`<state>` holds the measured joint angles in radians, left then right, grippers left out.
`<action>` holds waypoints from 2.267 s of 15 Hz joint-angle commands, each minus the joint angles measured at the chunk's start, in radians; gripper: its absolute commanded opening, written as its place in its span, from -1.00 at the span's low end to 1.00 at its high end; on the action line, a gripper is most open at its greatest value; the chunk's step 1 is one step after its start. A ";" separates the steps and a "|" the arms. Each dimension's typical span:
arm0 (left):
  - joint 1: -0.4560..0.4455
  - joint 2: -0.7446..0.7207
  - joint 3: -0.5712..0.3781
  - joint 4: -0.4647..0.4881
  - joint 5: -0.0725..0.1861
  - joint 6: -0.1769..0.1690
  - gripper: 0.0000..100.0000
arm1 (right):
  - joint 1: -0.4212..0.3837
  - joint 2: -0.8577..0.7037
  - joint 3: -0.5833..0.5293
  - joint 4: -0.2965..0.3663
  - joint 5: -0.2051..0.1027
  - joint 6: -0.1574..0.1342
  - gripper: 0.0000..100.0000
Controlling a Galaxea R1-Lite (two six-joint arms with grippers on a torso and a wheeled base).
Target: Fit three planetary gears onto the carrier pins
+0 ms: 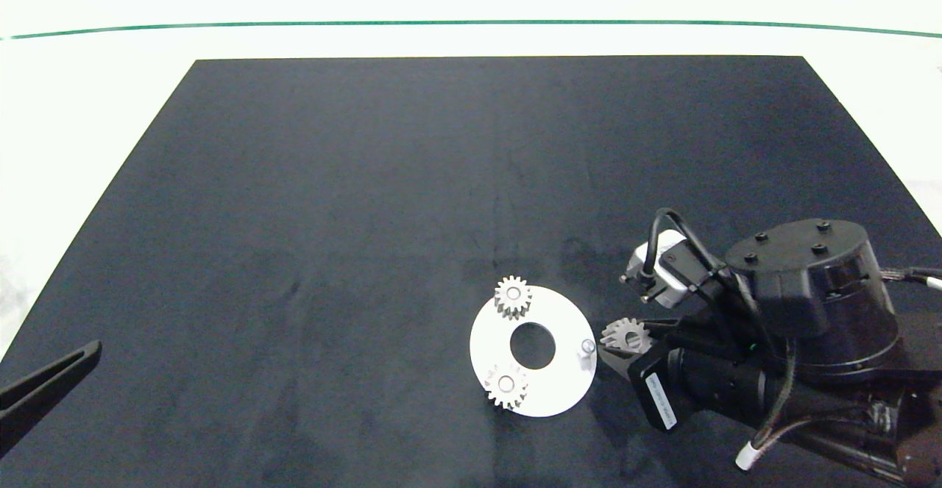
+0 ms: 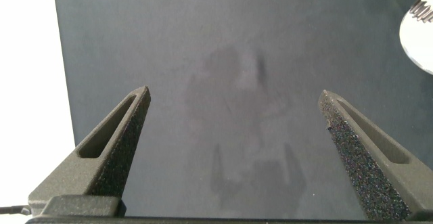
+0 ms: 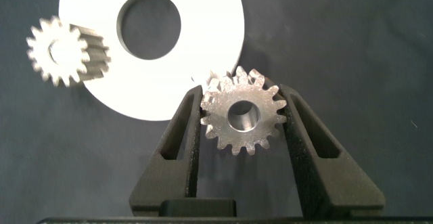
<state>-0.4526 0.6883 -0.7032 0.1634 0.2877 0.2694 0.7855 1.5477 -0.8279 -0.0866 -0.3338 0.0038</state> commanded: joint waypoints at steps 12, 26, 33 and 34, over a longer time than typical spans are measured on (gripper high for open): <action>0.000 -0.013 0.004 0.001 0.002 0.002 1.00 | 0.035 0.126 -0.059 -0.002 -0.002 0.021 -0.56; 0.071 -0.030 -0.007 0.001 0.002 0.002 1.00 | 0.021 -0.301 -0.057 0.272 -0.014 0.028 1.00; 0.410 -0.113 -0.010 -0.005 0.001 -0.012 1.00 | -0.195 -0.675 -0.111 0.283 -0.185 -0.045 1.00; 0.445 -0.127 -0.012 -0.005 0.001 -0.022 1.00 | -0.278 -0.713 -0.146 0.288 -0.185 -0.056 1.00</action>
<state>-0.0726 0.5989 -0.7134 0.1581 0.2862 0.2526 0.6287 0.9736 -0.9130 0.1934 -0.4974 -0.0215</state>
